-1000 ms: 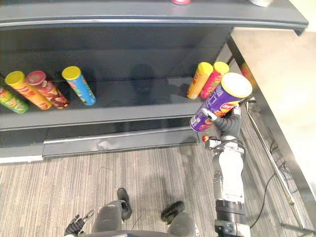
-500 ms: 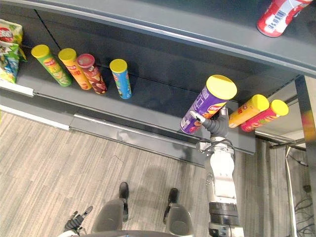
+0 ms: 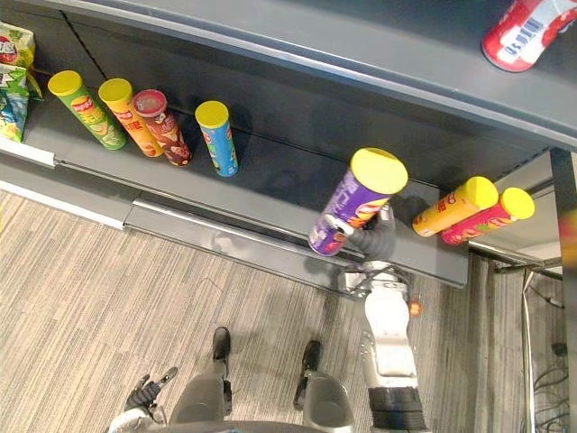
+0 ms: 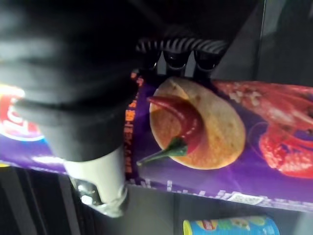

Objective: Put the gum and the chips on the shelf.

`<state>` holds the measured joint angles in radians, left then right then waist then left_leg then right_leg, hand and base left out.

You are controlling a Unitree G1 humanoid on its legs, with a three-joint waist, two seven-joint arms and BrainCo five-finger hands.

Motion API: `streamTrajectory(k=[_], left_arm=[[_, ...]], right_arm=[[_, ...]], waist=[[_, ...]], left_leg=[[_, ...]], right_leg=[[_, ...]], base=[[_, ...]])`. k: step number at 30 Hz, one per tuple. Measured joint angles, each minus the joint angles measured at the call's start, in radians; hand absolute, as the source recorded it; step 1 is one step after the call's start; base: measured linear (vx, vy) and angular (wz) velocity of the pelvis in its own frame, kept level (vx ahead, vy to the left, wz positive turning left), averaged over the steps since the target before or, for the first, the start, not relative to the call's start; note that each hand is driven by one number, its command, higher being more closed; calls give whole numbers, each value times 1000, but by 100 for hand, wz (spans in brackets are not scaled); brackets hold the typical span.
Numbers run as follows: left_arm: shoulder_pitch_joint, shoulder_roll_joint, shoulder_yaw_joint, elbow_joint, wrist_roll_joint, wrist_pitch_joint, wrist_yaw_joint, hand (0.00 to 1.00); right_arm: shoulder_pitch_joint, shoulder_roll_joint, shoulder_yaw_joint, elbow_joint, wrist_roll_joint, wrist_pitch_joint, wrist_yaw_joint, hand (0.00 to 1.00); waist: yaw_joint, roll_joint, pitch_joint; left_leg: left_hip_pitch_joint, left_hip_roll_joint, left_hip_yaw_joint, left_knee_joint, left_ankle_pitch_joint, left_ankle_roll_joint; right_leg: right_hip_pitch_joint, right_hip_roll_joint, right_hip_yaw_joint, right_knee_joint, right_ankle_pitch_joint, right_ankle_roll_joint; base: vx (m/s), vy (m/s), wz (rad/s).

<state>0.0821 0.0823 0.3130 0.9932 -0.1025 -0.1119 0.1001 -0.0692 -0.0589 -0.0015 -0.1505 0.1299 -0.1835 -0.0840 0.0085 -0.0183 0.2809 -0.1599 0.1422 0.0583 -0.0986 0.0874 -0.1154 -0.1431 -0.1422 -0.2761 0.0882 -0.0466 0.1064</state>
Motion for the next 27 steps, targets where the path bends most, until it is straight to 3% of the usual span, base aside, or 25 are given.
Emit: streamTrajectory(k=[4, 5, 8, 12, 16, 23, 27], left_arm=[[-73, -5, -121, -86, -1, -25, 50, 0], [-91, -9, -148, -120, -1, -36, 57, 0], [-113, -24, -199, -206, -13, -56, 84, 0], [-158, -37, -268, -287, -55, -85, 109, 0], [-169, -36, -299, -292, -92, -92, 134, 0], [-200, -35, -315, -283, -92, -97, 140, 0], [-208, -34, -315, -273, -91, -97, 150, 0]], right_arm=[[-159, 2, 15, 75, -47, -2, -86, 100], [-211, 9, 8, 114, -55, -2, -113, 100], [-345, 10, -10, 203, -98, -2, -186, 100], [-562, -7, -101, 349, -175, 5, -312, 100], [-666, -54, -152, 432, -227, 12, -393, 100], [-763, -158, -198, 524, -250, 35, -443, 100], [-767, -159, -215, 525, -250, 43, -464, 100]], waist=[[6, 48, 25], [26, 65, 37], [31, 105, 83], [72, 164, 137], [86, 173, 153], [112, 219, 180], [113, 223, 184]], left_leg=[[-49, -21, -12, 6, 37, -8], [-55, -23, -14, 6, 39, -6], [-77, -33, -27, 21, 49, -4], [-155, -51, -50, 46, 65, 9], [-209, -70, -75, 28, 96, 23], [-276, -99, -80, 10, 126, 32], [-311, -105, -79, 8, 140, 34]], right_leg=[[-38, -21, -25, 7, 7, 4], [-47, -25, -28, 17, 6, 4], [-53, -38, -52, 34, 6, 4], [-142, -68, -65, 117, -14, 5], [-219, -99, -81, 186, -32, 6], [-320, -140, -74, 254, -34, 8], [-376, -154, -67, 296, -45, 7]], base=[[14, 38, 21], [-30, 37, 22], [-70, 40, 26], [-95, 35, 16], [-56, 17, 22], [-44, 5, 6], [-36, -35, 2]])
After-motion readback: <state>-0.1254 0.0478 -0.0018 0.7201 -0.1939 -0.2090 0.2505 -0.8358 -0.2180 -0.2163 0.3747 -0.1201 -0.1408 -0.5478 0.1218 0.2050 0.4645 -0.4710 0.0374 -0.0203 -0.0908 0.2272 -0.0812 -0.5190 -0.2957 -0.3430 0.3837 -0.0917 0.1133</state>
